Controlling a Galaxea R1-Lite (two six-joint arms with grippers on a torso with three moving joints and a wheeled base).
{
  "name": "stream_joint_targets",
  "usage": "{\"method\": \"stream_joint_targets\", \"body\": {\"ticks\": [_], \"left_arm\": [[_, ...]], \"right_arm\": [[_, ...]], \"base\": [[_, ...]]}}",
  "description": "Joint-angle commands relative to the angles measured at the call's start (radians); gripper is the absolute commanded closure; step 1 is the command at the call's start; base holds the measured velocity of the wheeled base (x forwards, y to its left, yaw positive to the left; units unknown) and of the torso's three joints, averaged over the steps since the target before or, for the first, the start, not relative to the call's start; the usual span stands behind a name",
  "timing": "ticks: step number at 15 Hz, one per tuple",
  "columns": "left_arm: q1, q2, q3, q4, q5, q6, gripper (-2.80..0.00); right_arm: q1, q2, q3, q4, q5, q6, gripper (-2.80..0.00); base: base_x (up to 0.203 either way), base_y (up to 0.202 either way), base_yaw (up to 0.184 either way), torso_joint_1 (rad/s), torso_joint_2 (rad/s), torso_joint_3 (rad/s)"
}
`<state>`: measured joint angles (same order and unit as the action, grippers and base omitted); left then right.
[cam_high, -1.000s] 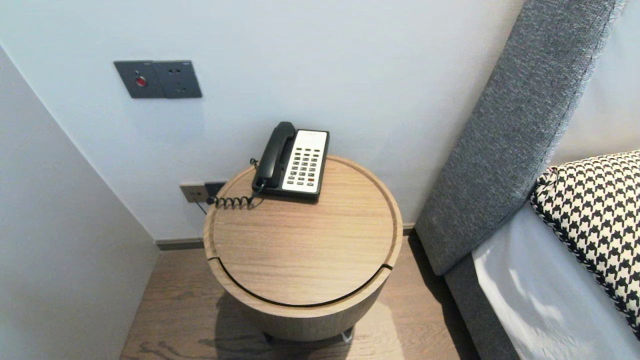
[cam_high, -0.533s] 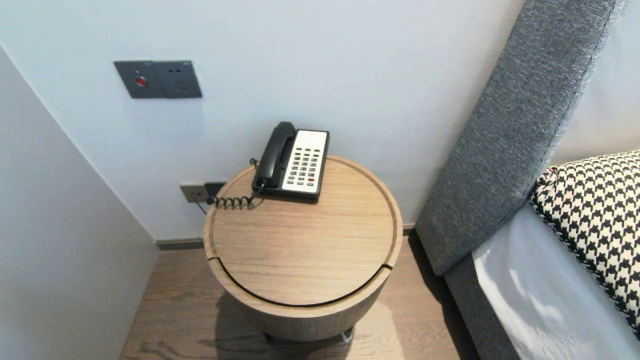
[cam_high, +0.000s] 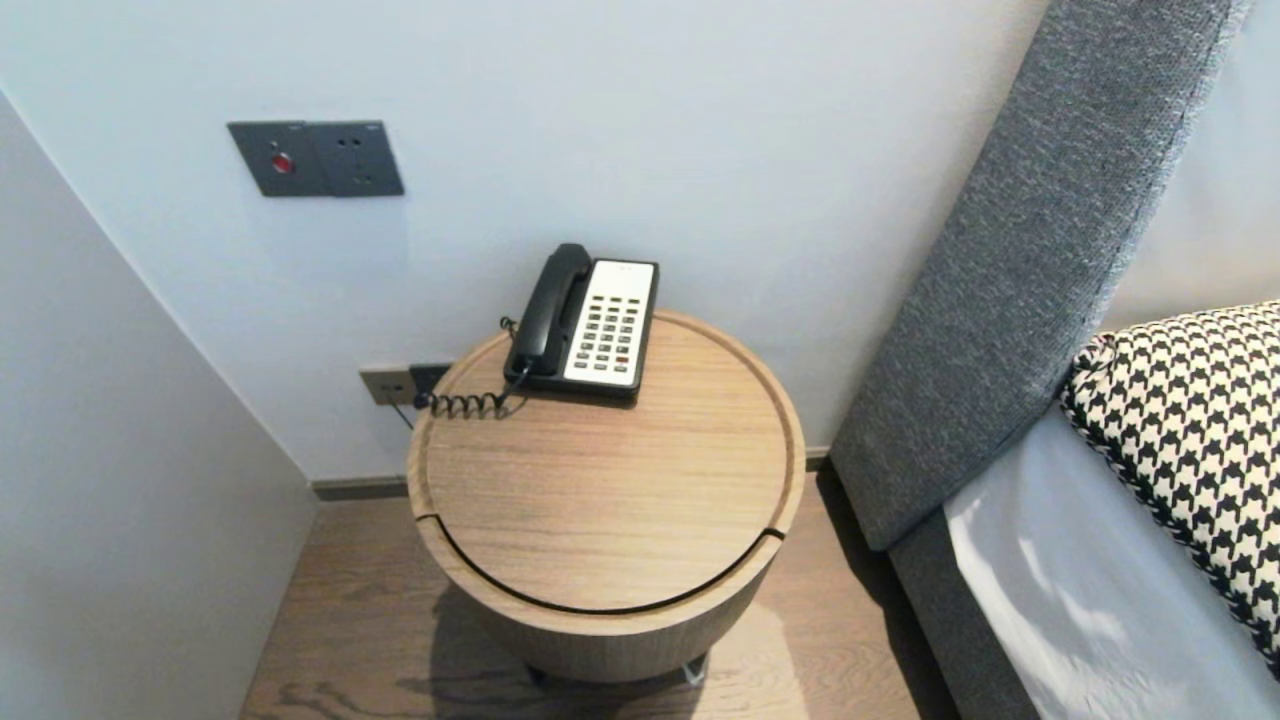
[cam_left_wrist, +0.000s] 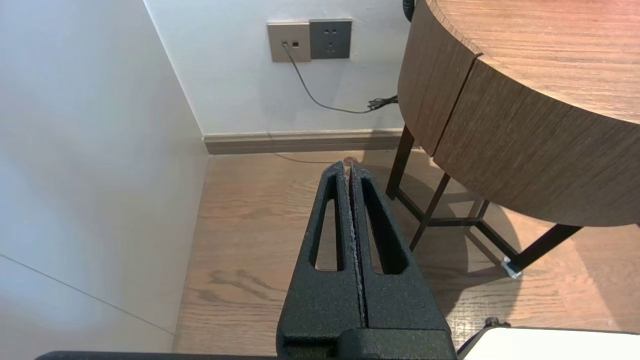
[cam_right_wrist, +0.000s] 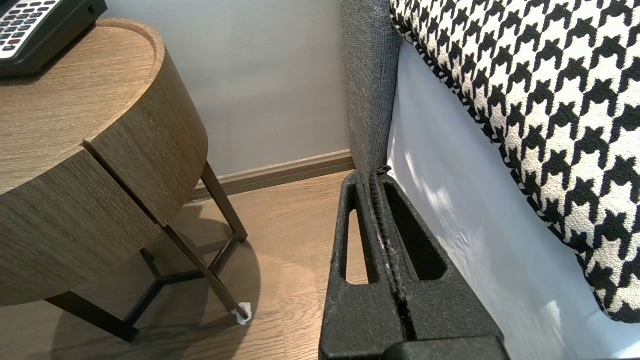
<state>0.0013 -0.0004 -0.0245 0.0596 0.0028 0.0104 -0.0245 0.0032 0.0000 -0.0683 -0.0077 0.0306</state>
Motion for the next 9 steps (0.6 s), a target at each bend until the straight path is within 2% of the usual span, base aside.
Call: {"method": "stream_joint_targets", "body": {"ticks": [1,9], "left_arm": [[0.000,0.000,0.000,0.000,0.000,0.000,0.00],[0.000,0.000,0.000,0.000,0.000,0.000,0.00]], "right_arm": [[0.000,0.001,0.028,-0.001,0.000,0.000,0.00],[0.000,0.001,0.029,-0.001,-0.006,0.002,0.00]], "base": [[0.000,0.000,0.000,0.000,0.00,0.000],[0.000,0.000,0.000,0.000,0.00,0.000]]}}
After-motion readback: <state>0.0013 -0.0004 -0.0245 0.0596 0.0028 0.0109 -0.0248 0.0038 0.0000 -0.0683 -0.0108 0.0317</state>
